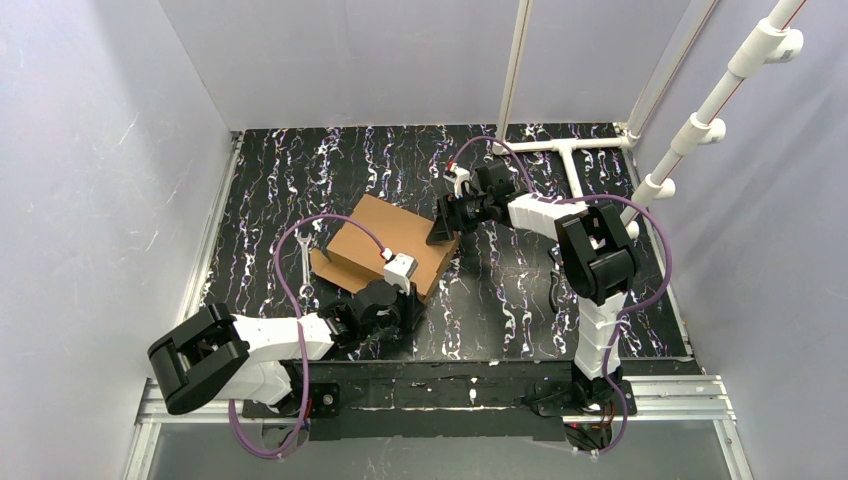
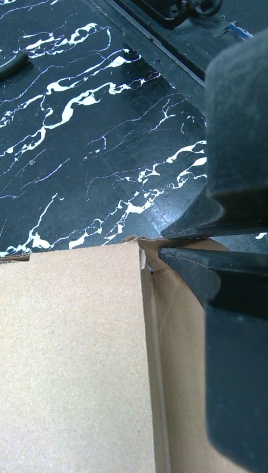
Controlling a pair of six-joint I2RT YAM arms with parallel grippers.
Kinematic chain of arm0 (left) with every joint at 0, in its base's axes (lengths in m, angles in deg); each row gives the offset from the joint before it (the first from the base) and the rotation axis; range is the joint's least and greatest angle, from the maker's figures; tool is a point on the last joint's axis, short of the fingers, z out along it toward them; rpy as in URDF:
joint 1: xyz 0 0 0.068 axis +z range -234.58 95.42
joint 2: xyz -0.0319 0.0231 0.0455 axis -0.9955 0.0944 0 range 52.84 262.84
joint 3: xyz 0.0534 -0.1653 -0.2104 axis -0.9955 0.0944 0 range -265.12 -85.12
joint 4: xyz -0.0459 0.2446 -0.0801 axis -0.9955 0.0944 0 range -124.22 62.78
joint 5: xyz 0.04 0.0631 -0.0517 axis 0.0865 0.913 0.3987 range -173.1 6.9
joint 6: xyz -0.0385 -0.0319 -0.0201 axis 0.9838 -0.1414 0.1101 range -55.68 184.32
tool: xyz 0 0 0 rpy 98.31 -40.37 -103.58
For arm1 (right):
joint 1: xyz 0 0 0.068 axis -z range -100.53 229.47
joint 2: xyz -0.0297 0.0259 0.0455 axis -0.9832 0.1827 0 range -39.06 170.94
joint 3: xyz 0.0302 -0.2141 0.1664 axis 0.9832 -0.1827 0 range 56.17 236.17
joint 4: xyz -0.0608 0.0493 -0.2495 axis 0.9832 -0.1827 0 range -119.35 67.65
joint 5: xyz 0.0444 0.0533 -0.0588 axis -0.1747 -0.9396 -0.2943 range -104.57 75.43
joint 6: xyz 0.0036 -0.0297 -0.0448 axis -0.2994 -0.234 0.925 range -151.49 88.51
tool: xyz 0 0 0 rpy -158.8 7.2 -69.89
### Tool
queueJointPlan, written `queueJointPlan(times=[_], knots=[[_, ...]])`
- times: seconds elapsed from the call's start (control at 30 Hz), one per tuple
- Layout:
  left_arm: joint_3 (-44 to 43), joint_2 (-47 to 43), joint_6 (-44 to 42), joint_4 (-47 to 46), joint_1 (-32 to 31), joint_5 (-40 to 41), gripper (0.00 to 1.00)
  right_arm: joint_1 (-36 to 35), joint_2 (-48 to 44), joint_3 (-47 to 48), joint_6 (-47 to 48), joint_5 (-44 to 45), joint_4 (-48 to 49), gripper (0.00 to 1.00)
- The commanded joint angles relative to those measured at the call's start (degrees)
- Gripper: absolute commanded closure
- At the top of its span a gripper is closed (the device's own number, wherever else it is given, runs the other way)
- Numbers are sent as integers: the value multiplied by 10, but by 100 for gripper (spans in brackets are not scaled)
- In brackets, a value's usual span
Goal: Fold the paper box
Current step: Close the paper box at the center of the board.
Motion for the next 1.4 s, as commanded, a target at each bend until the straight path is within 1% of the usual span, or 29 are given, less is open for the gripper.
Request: queueJointPlan(times=[0.0, 0.13, 0.2, 0.3, 0.37, 0.43, 0.47, 0.5, 0.53, 0.67, 0.73, 0.9, 1.03, 1.07, 1.13, 1.2, 1.37], knots=[[-3, -7, 5, -9, 0, 15, 86, -7, 16, -13, -4, -7, -17, 15], [-8, -2, 0, -9, 0, 7, 81, -8, 18, -12, -4, -6, -17, 15], [-12, 3, -1, -9, 0, 4, 81, -8, 17, -12, -4, -5, -18, 15], [-12, 5, 0, -8, 0, 3, 86, -8, 16, -12, -3, -5, -18, 15], [-9, 4, 0, -7, 0, 7, 94, -8, 16, -12, -3, -5, -18, 15], [-3, 1, 4, -6, 0, 9, 94, -8, 17, -12, -3, -3, -18, 15], [0, -3, 7, -5, 0, 10, 91, -8, 17, -12, -3, -3, -18, 15], [5, -10, 12, -3, 0, 11, 85, -8, 17, -12, -3, -3, -18, 15], [11, -17, 16, -2, 0, 11, 82, -8, 17, -12, -3, -3, -18, 15], [30, -43, 19, 2, 0, 7, 76, -8, 17, -12, -3, -4, -19, 15], [36, -52, 24, 4, 0, 6, 75, -8, 17, -12, -3, -4, -18, 15], [38, -43, 37, 5, 0, 5, 75, -8, 17, -12, -3, -4, -19, 15], [31, -29, 43, 6, 0, 11, 78, -8, 16, -12, -4, -5, -19, 15], [29, -27, 46, 6, 0, 15, 80, -7, 16, -12, -4, -5, -19, 15], [29, -25, 54, 7, 0, 22, 93, -8, 16, -12, -3, -6, -19, 15], [28, -26, 59, 9, 0, 26, 100, -8, 17, -12, -4, -5, -19, 15], [23, -32, 62, 13, 0, 28, 100, -8, 17, -12, -4, -6, -19, 15]])
